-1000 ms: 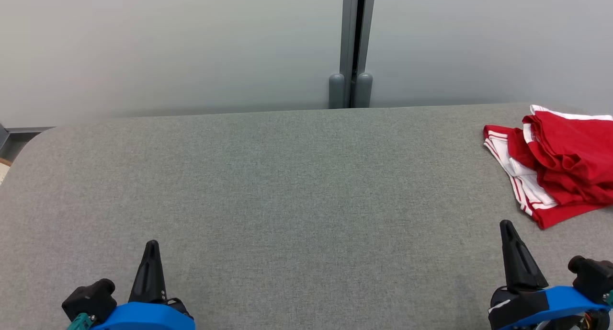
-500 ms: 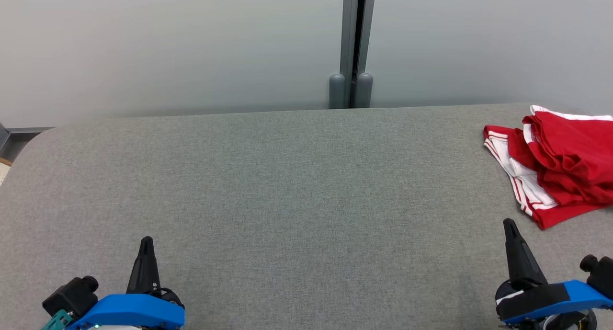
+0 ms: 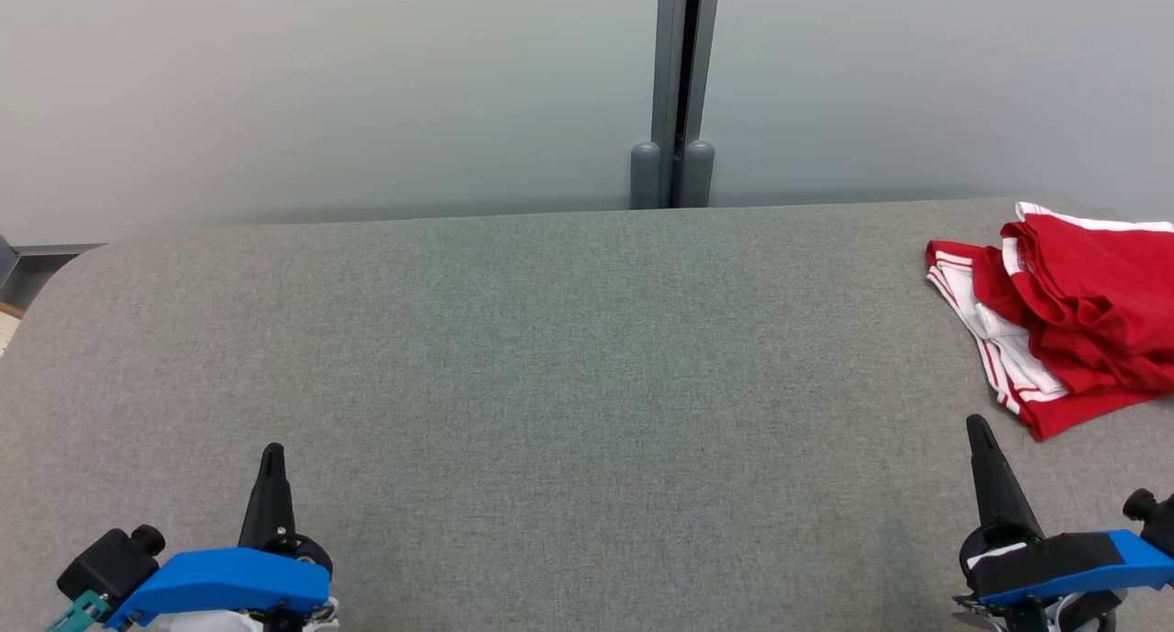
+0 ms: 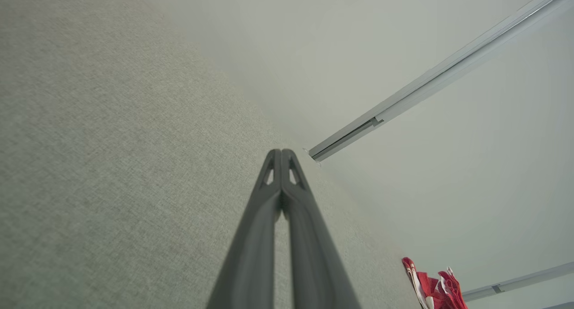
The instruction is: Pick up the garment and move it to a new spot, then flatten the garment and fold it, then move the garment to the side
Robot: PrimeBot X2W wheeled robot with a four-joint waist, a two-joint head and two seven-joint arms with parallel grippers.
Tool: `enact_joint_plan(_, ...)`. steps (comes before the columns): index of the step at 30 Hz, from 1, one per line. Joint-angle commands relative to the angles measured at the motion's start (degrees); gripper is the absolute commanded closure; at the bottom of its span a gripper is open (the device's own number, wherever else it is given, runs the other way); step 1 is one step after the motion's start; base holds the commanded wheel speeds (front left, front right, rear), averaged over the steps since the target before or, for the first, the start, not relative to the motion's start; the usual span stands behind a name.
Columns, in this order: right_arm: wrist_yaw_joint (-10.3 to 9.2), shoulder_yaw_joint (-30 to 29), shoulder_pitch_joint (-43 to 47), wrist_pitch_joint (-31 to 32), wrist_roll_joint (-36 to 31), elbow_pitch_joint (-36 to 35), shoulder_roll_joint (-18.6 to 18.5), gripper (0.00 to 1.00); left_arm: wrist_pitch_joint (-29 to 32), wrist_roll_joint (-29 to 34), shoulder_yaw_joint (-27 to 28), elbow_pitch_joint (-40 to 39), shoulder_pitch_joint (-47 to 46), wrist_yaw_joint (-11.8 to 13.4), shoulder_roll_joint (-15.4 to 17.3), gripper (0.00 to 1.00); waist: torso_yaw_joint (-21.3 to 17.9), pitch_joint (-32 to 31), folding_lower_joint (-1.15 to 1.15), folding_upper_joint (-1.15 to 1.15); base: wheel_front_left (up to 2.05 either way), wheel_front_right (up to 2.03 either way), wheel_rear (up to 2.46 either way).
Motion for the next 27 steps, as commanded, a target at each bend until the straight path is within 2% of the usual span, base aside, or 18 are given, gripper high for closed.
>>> enact_joint_plan(1,0.0,-0.25,-1.45,0.26,1.87,-0.33,0.0,1.0,0.38,-1.62,0.61,-0.79,-1.67,-0.31,0.08,1.0,0.01,-0.01,0.0,0.0,0.0,0.0,0.0)
enact_joint_plan(27,0.0,-0.98,-2.86,3.59,18.53,1.3,0.2,1.0,4.6,-17.1,3.35,-0.89,-3.02,-1.88,-0.82,1.0,0.06,-0.11,0.0,0.0,0.0,0.0,0.0)
